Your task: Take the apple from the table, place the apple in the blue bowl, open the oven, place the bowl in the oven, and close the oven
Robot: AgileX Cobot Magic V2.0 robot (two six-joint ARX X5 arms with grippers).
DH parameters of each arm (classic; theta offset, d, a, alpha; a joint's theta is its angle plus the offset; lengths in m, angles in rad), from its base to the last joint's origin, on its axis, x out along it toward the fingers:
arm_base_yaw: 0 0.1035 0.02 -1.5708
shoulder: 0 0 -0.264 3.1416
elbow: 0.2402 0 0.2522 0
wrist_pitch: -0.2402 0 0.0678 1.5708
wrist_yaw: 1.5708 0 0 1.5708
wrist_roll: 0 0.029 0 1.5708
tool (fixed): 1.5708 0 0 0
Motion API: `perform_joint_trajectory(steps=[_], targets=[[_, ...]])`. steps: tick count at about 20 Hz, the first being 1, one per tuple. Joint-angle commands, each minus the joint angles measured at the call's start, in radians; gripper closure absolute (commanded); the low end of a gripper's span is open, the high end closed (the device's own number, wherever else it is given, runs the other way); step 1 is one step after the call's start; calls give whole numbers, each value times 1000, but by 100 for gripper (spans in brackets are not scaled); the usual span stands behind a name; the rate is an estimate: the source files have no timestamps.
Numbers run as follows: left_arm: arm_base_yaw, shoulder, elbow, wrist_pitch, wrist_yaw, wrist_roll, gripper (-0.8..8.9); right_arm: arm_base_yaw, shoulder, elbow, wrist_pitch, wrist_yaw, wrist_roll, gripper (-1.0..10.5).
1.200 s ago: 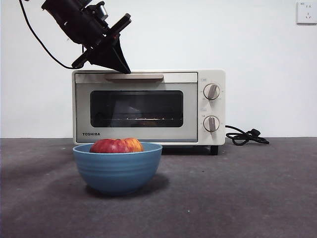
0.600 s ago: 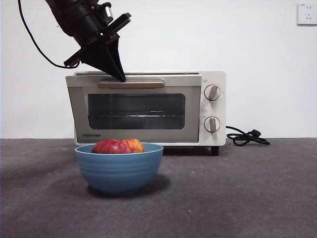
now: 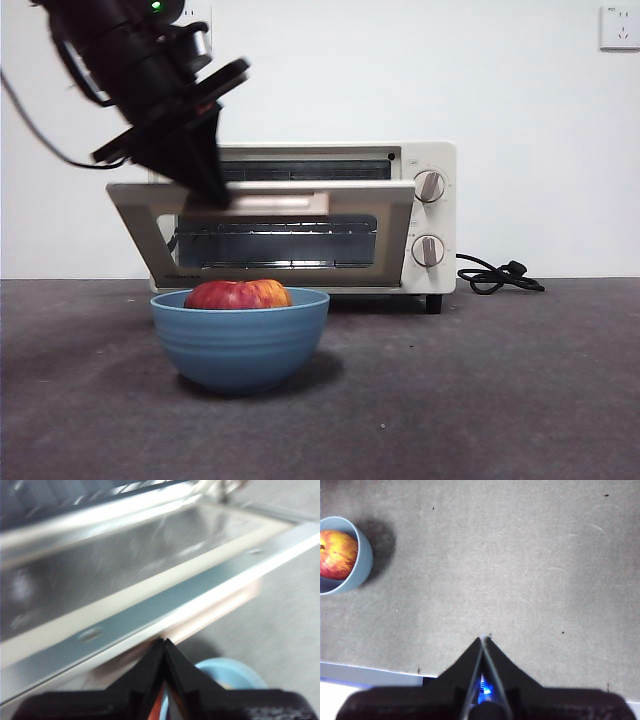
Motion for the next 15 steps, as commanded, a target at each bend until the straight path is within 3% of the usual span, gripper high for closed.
perform_joint_trajectory(steps=[1,15], targets=[[18,-3,-77,93,-73,-26,820,1,-1,-5,7,-3,-3,950],[20,-6,-219,169,-62,-66,820,1,-1,-5,14,-3,-11,950]])
